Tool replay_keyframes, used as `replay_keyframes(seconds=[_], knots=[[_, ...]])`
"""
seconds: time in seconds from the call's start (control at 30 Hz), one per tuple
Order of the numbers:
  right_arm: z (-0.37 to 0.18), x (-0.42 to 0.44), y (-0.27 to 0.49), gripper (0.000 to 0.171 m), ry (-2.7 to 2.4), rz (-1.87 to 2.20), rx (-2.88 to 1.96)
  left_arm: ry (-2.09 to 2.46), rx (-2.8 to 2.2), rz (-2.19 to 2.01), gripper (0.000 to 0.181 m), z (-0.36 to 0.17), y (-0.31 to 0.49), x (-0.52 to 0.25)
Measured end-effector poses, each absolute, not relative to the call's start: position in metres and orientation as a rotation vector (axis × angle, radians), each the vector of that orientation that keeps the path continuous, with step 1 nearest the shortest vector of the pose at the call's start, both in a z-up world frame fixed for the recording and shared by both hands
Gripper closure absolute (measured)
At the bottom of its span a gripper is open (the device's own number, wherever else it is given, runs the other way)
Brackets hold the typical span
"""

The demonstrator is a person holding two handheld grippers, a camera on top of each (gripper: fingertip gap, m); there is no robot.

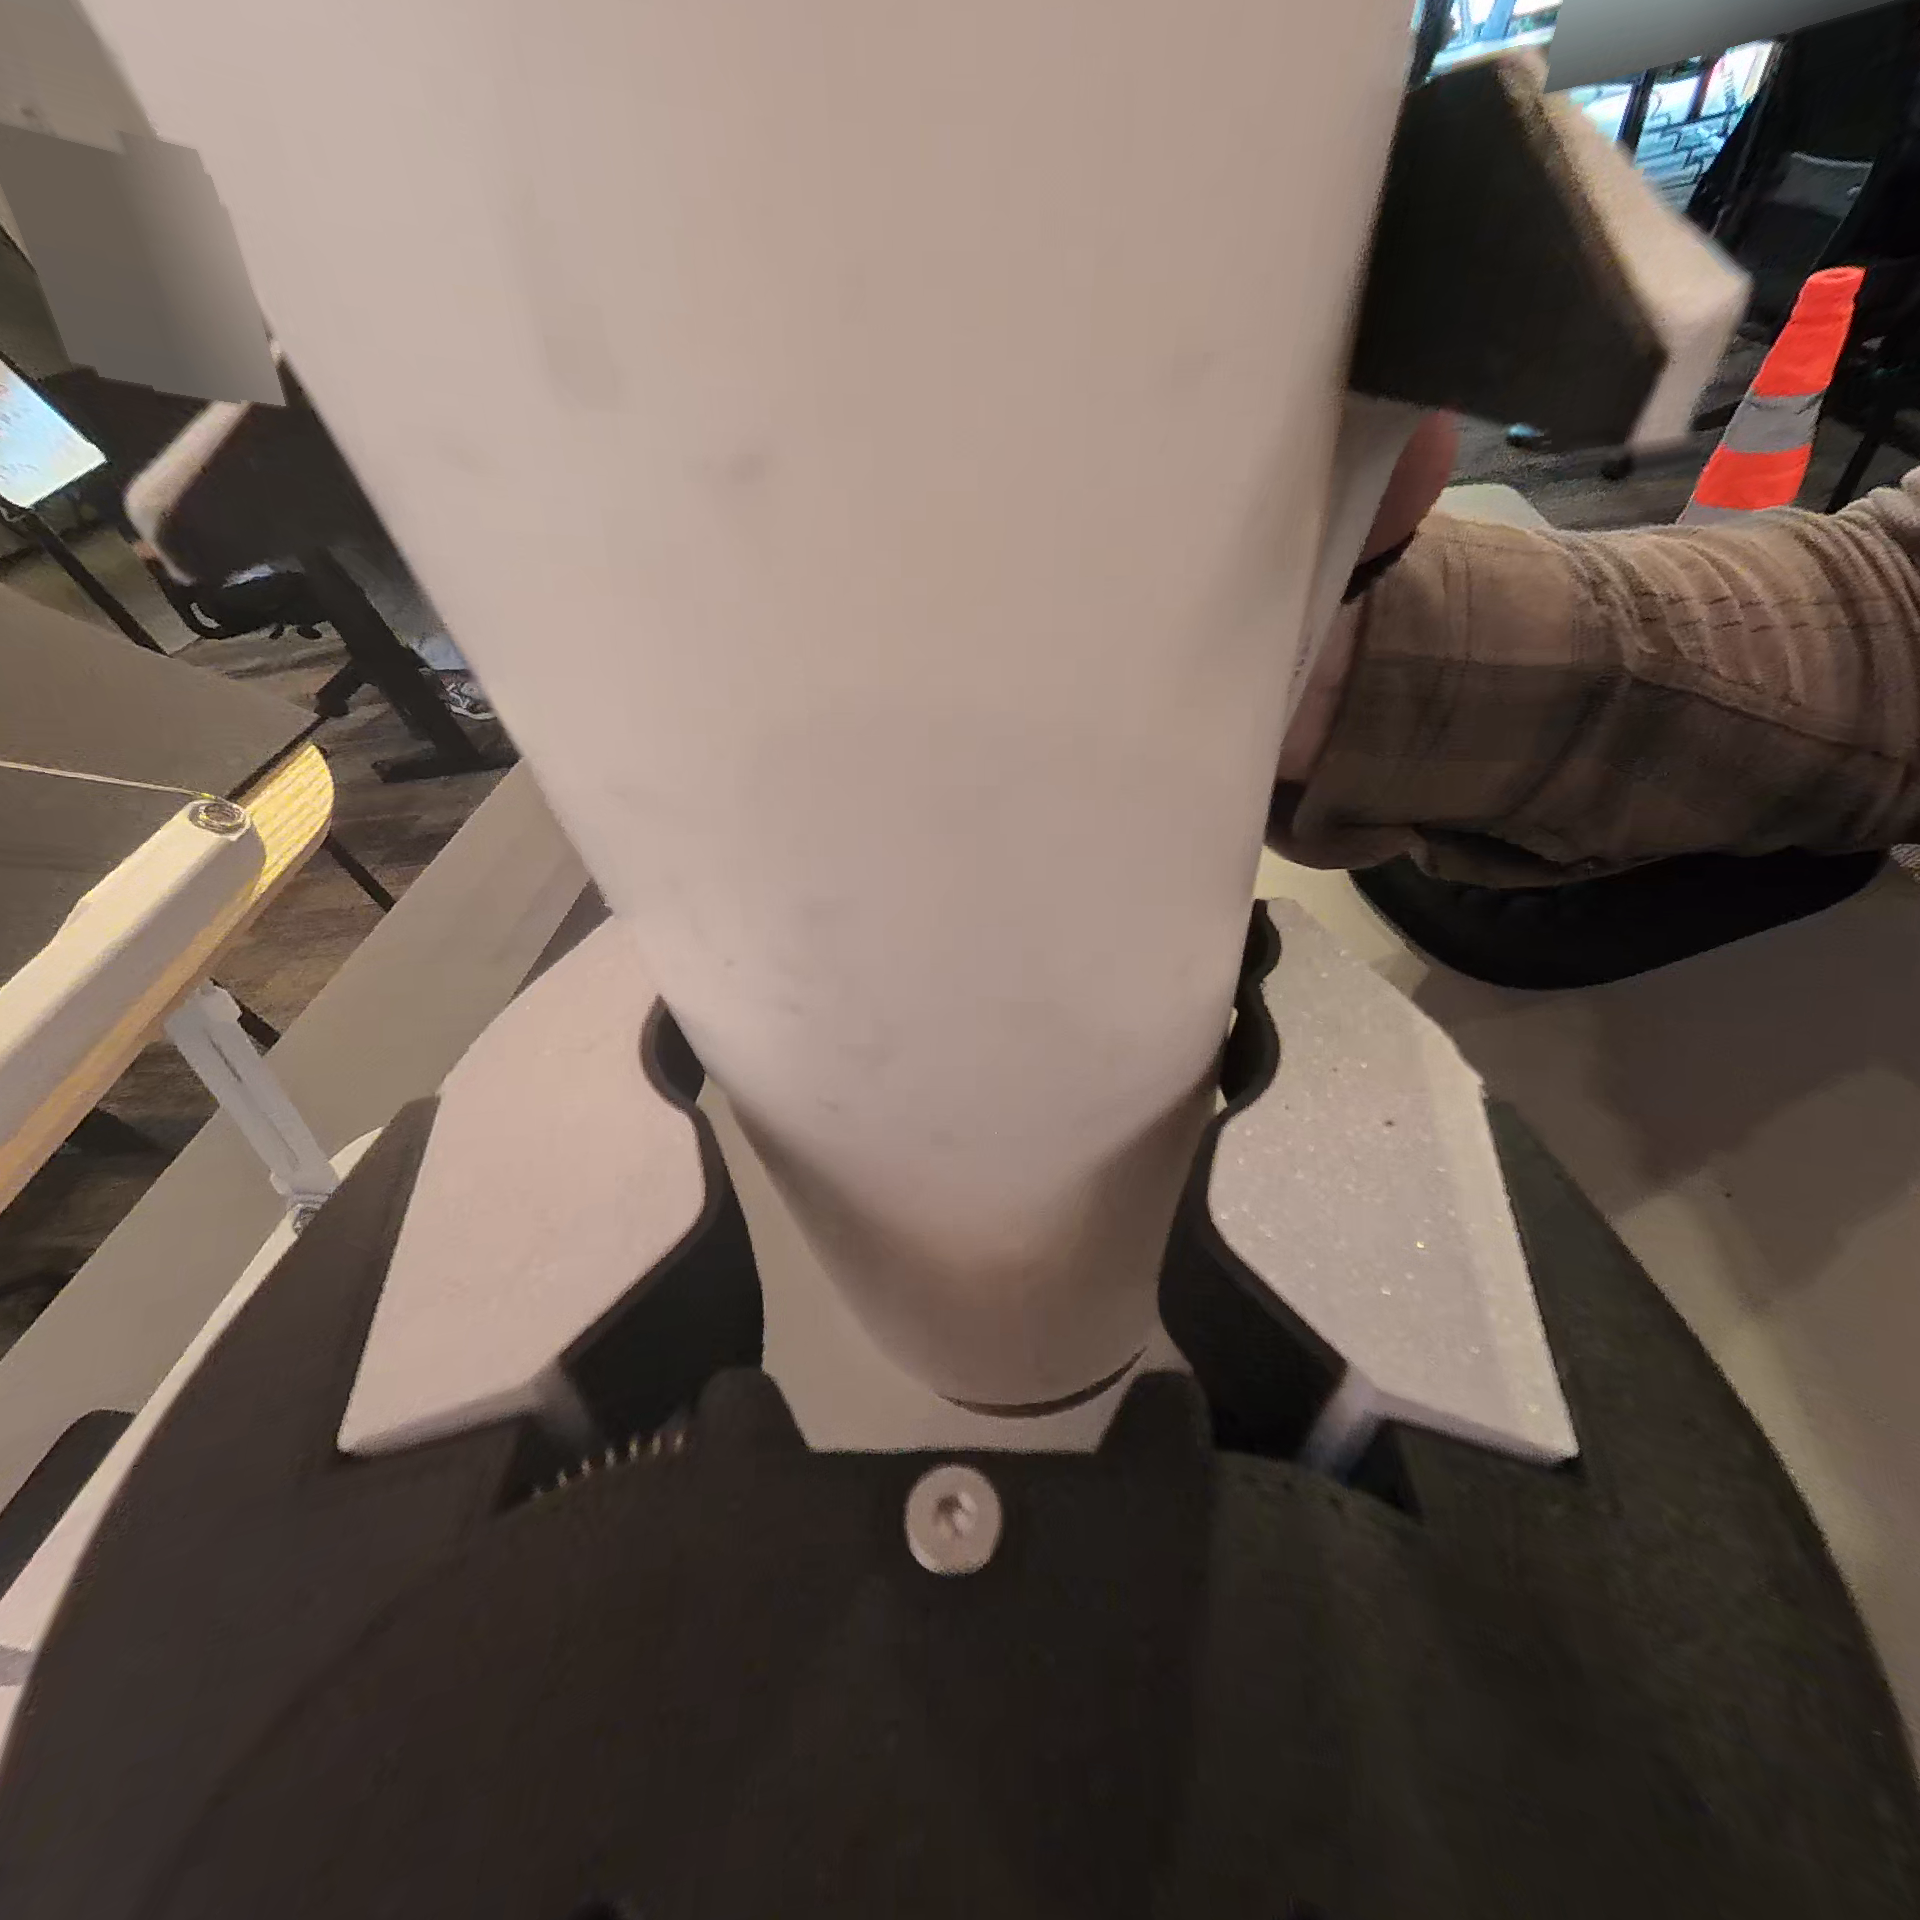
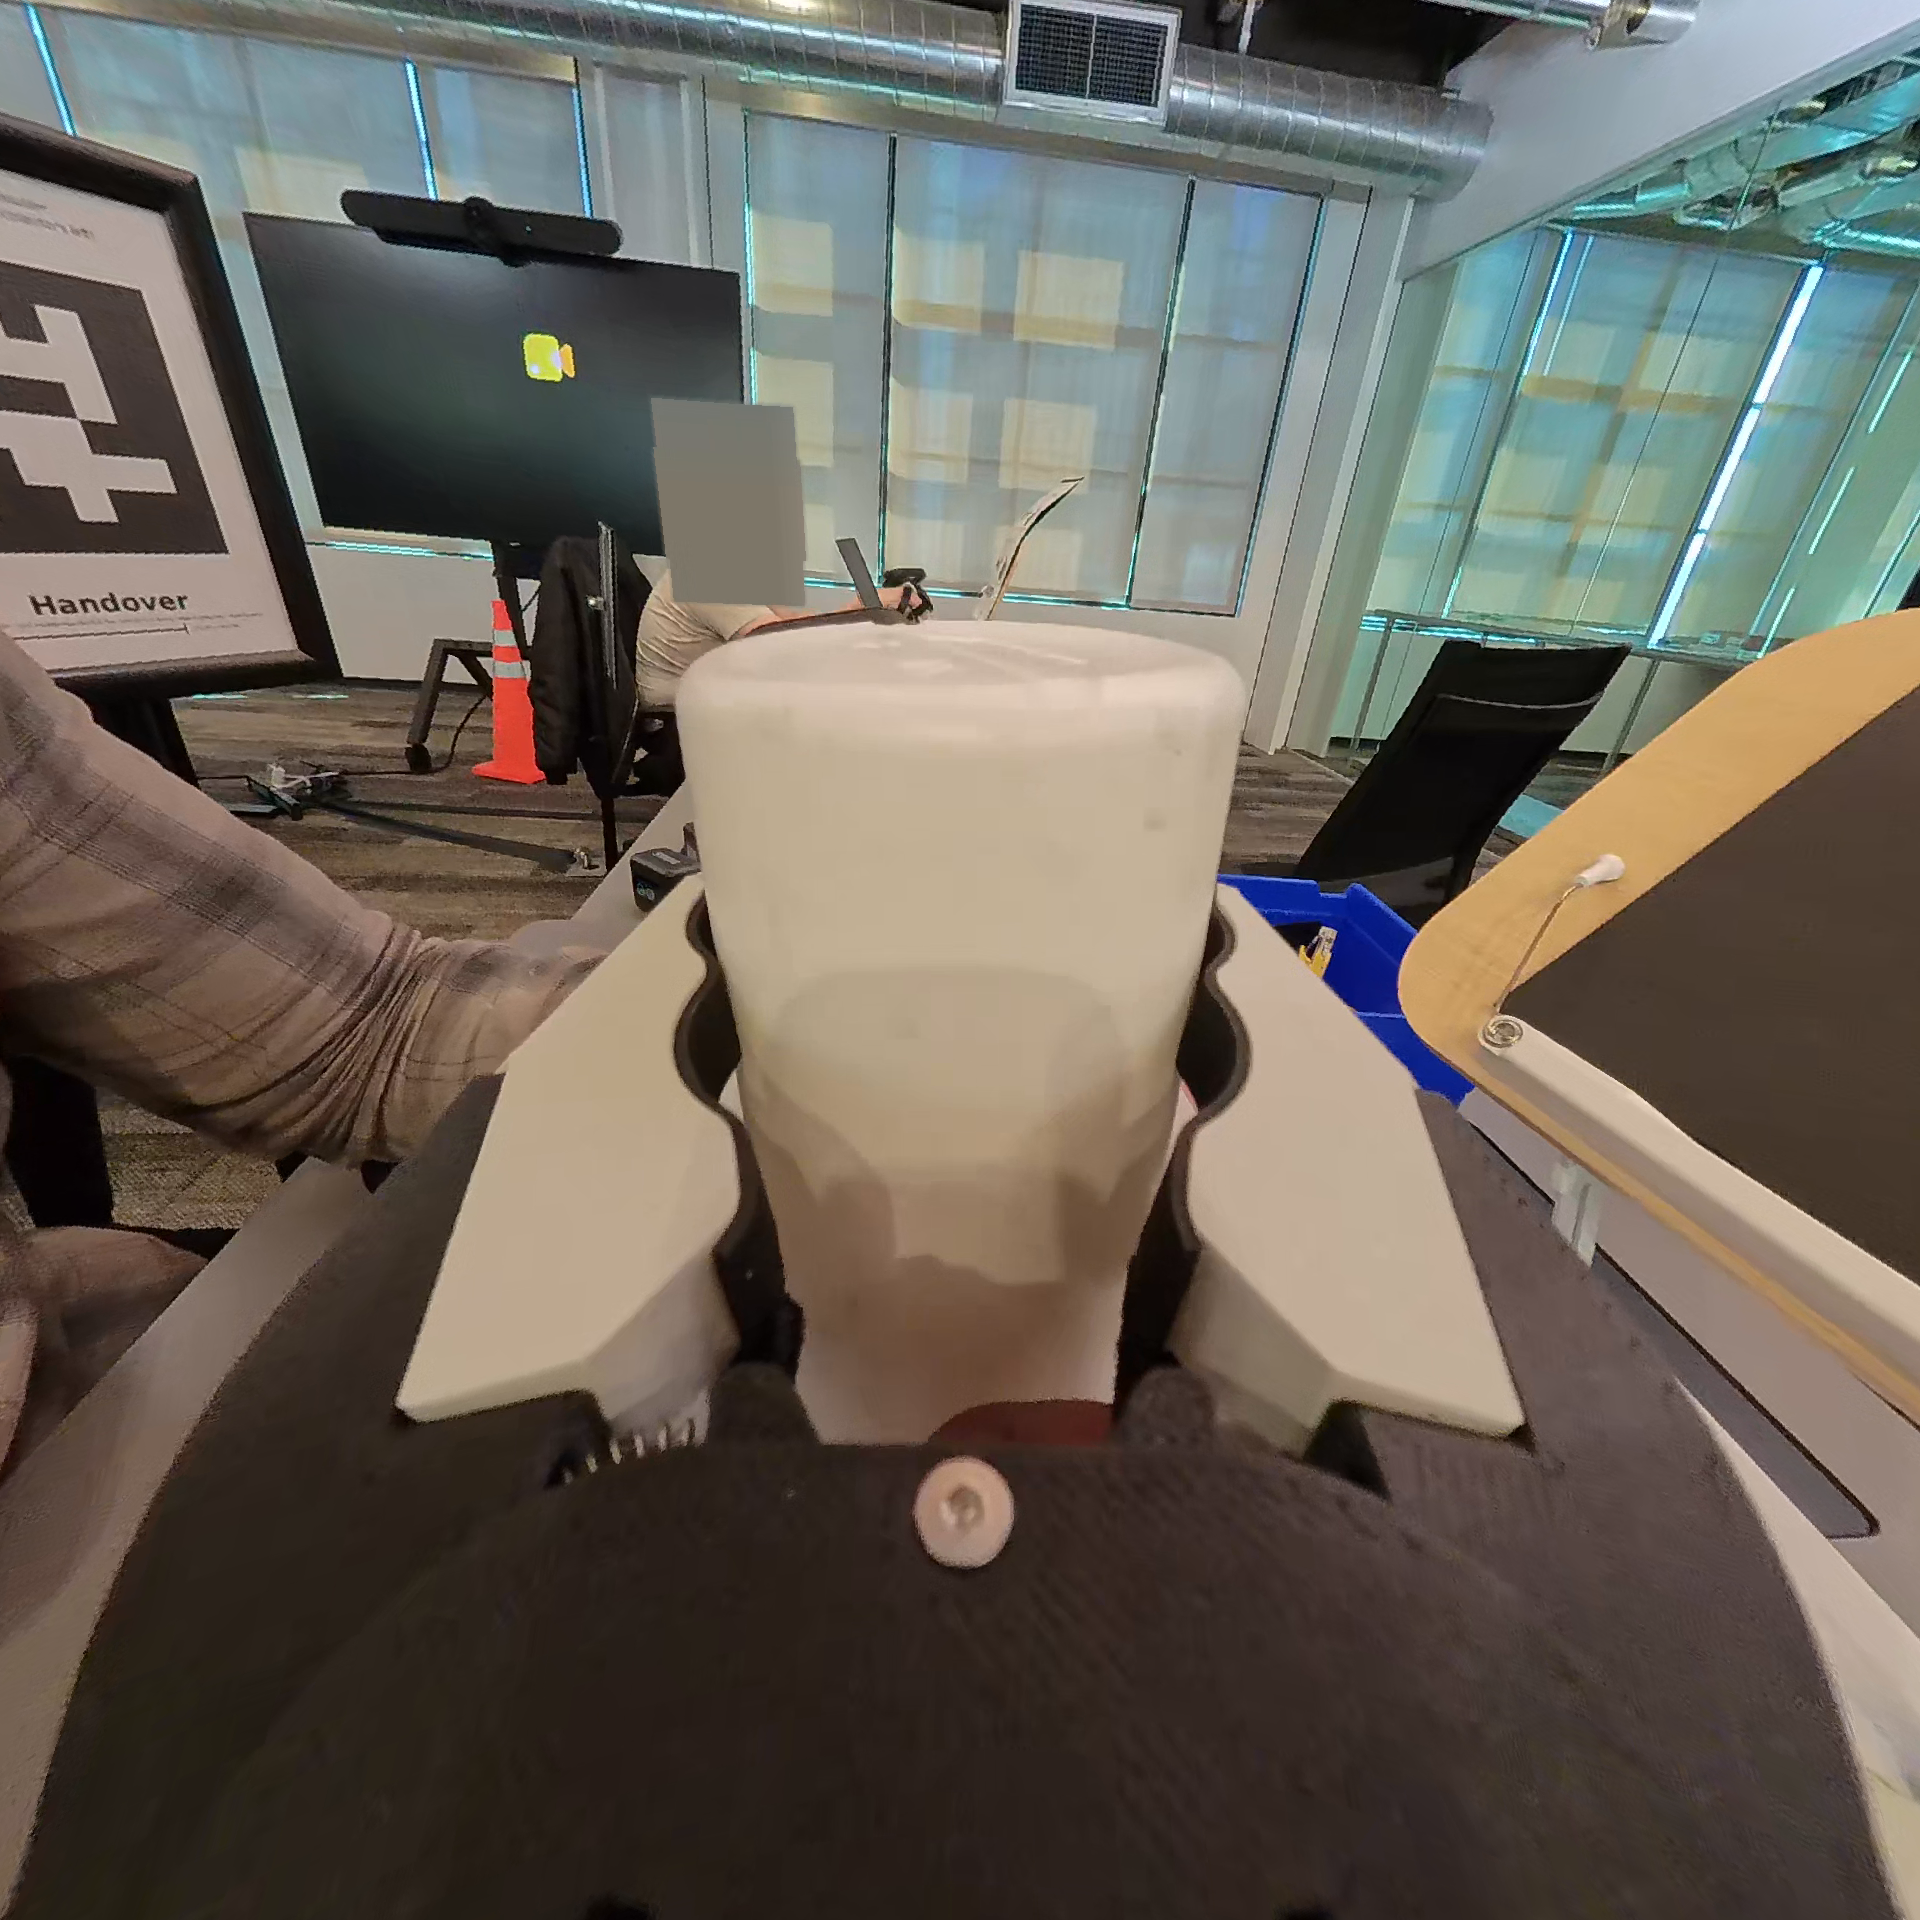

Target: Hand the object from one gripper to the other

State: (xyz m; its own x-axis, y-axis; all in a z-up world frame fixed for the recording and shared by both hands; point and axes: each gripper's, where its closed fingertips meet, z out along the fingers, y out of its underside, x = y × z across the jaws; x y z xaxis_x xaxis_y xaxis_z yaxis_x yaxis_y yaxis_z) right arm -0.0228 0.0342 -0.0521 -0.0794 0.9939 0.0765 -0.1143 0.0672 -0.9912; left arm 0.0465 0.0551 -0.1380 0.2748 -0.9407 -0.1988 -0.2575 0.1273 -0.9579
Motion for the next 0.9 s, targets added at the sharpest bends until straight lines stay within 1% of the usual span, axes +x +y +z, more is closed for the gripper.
replay_keyframes(seconds=[0.13,0.23,0.3,0.47,0.63,0.77,0.9], knots=[[-0.049,-0.021,0.034,0.085,-1.208,1.271,-1.017,1.221,-1.377,-0.735,0.082,-0.135,0.055,0.046],[-0.043,-0.016,0.036,0.085,-1.192,1.253,-1.008,1.224,-1.383,-0.72,0.088,-0.133,0.056,0.039],[-0.041,-0.01,0.04,0.085,-1.192,1.215,-1.012,1.203,-1.387,-0.711,0.087,-0.127,0.06,0.028],[-0.052,0.002,0.053,0.085,-1.271,1.045,-1.053,1.081,-1.31,-0.688,0.088,-0.077,0.06,-0.009],[-0.064,-0.008,0.048,0.085,-1.3,1.089,-1.061,0.958,-1.169,-0.736,0.089,-0.028,0.042,-0.013],[-0.074,-0.023,0.038,0.085,-1.312,1.168,-1.049,0.972,-1.155,-0.751,0.085,-0.026,0.034,0.005],[-0.076,-0.033,0.028,0.085,-1.306,1.248,-1.026,1.002,-1.2,-0.799,0.087,-0.04,0.035,0.017]])
